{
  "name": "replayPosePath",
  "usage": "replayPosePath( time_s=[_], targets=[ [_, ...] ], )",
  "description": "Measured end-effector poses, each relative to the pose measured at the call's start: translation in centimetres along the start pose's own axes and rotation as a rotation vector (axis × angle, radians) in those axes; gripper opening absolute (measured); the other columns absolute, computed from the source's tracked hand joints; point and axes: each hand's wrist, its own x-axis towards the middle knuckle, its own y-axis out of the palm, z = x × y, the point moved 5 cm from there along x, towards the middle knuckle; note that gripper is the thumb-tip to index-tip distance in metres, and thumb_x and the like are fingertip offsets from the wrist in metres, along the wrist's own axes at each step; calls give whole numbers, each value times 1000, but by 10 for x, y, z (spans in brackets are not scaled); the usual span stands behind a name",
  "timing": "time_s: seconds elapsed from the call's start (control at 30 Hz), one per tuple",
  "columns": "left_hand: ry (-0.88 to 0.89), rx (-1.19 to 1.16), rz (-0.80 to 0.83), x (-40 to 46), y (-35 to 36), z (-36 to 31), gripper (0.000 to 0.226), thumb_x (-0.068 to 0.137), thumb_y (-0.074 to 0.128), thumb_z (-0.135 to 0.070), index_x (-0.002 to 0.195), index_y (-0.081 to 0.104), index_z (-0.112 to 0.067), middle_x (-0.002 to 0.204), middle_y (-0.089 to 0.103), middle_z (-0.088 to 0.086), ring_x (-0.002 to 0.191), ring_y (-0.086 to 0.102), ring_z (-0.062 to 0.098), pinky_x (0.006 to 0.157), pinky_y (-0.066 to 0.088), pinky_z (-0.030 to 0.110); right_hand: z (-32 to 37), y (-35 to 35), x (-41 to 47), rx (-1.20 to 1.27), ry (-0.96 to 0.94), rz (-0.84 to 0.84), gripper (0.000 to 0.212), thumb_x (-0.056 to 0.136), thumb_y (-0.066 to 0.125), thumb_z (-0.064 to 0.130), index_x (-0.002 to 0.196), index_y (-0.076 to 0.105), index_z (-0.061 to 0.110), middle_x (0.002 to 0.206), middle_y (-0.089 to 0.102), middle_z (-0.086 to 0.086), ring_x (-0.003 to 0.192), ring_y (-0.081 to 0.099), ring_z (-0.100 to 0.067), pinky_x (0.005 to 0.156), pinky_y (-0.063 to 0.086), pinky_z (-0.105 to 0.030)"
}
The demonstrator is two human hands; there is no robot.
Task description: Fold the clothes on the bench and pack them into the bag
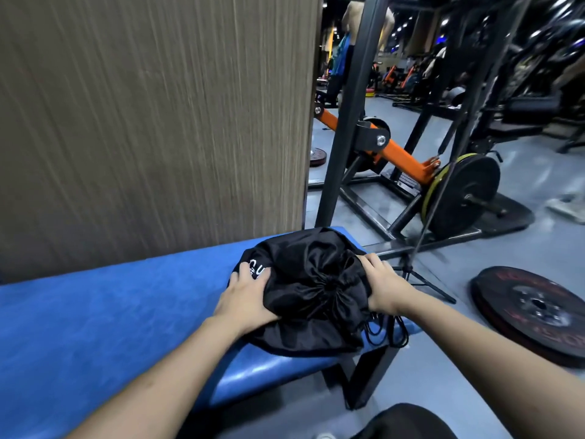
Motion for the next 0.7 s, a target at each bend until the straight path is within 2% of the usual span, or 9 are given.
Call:
replayPosePath(
  time_s=[0.17, 0.3, 0.37, 0.43, 0.53, 0.63, 0.7],
  targets=[
    [-14, -22, 40, -2, -1, 2, 93, 65, 71, -67, 141, 28, -34, 131, 24, 6, 122, 35, 30, 98, 44, 41, 0, 3, -3, -23, 1, 7, 89, 80, 66, 32, 155, 19, 23, 152, 24, -1, 134, 35, -34, 106, 40, -43],
    [-9, -133, 170, -15, -7, 14, 102, 73, 74, -56, 154, 14, -38, 155, 13, 4, 139, 24, 30, 114, 31, 38, 8, -5, -14, -150, 20, 12, 88, 85, 61, 40, 157, 11, 32, 163, 7, -1, 139, 35, -33, 105, 40, -42],
    [19, -250, 191, -28, -19, 20, 96, 79, 74, -48, 154, 14, -42, 162, 9, -2, 146, 22, 25, 117, 26, 34, 14, -11, -22, -209, 48, 39, 87, 89, 58, 36, 158, 4, 35, 165, -5, -1, 141, 34, -34, 106, 38, -43],
    [27, -309, 118, -47, -37, 29, 84, 84, 70, -43, 152, 22, -44, 160, 19, -6, 143, 31, 15, 115, 30, 30, 21, -20, -30, -222, 65, 81, 88, 91, 56, 33, 158, -3, 36, 166, -10, -1, 144, 31, -36, 109, 34, -47],
    [-2, -291, -23, -83, -73, 39, 62, 87, 63, -44, 143, 36, -49, 142, 42, -13, 118, 51, 10, 104, 42, 34, 44, -48, -46, -262, 61, 59, 85, 91, 51, 24, 159, 0, 32, 167, 0, -1, 146, 30, -33, 113, 34, -46],
    [-25, -274, -102, -126, -108, 50, 49, 91, 60, -44, 137, 45, -46, 136, 49, -16, 121, 50, 8, 102, 42, 32, 92, -80, -61, -280, -29, -79, 77, 90, 47, 24, 159, 13, 26, 166, 15, 1, 147, 30, -26, 114, 34, -41],
    [-16, -243, -179, -150, -134, 56, 42, 91, 57, -45, 132, 49, -48, 132, 51, -23, 122, 49, 5, 101, 43, 32, 140, -97, -67, -231, -178, -178, 74, 89, 51, 30, 157, 22, 28, 164, 23, 3, 146, 32, -23, 115, 34, -40]
  ],
)
